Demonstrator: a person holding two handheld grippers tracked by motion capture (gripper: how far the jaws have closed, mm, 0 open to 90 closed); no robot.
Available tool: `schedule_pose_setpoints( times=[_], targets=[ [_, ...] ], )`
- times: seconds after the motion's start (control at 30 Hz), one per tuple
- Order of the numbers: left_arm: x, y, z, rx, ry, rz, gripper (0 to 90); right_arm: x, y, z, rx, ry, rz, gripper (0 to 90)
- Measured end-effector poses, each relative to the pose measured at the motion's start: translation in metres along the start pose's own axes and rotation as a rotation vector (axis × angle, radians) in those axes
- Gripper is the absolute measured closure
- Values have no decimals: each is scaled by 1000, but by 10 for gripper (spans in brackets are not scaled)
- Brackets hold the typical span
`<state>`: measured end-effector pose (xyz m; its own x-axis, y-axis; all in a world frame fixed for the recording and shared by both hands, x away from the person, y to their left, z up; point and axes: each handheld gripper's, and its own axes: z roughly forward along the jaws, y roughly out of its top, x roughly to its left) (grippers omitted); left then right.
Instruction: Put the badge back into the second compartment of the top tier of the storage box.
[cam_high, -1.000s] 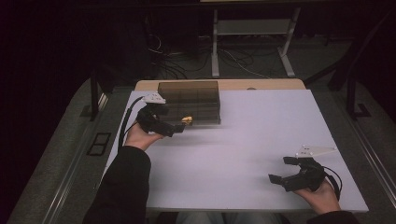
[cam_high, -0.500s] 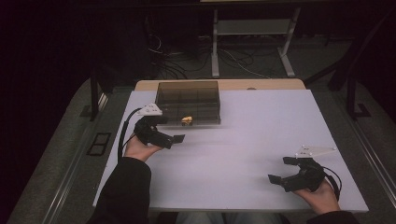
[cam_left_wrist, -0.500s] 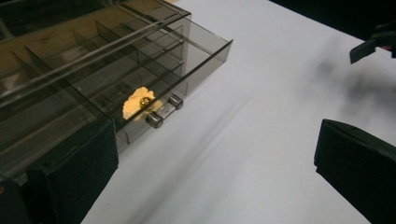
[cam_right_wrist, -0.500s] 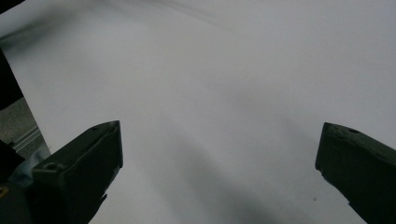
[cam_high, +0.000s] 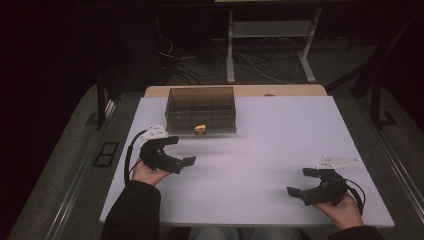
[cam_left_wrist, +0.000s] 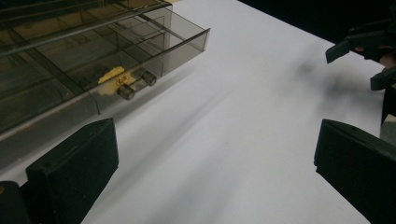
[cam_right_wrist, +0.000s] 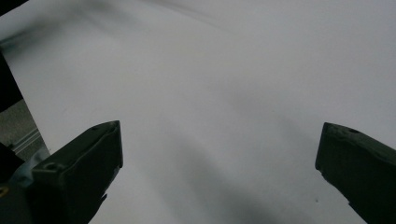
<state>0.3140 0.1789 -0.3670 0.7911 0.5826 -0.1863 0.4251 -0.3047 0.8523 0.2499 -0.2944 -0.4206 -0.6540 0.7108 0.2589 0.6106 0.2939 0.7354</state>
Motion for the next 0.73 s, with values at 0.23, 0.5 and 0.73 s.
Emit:
schedule_pose_setpoints(
  times=[0.23, 0.5, 0.73],
  targets=[
    [-8, -19, 2, -27, -35, -18, 0, 0, 0, 0, -13, 0, 0, 0],
    [-17, -43, 2, -54, -35, -16, 0, 0, -1, -2, -23, -3, 0, 0],
    [-20, -57, 8, -22, -54, -24, 0, 0, -1, -3, -27, -2, 3, 0]
  ],
)
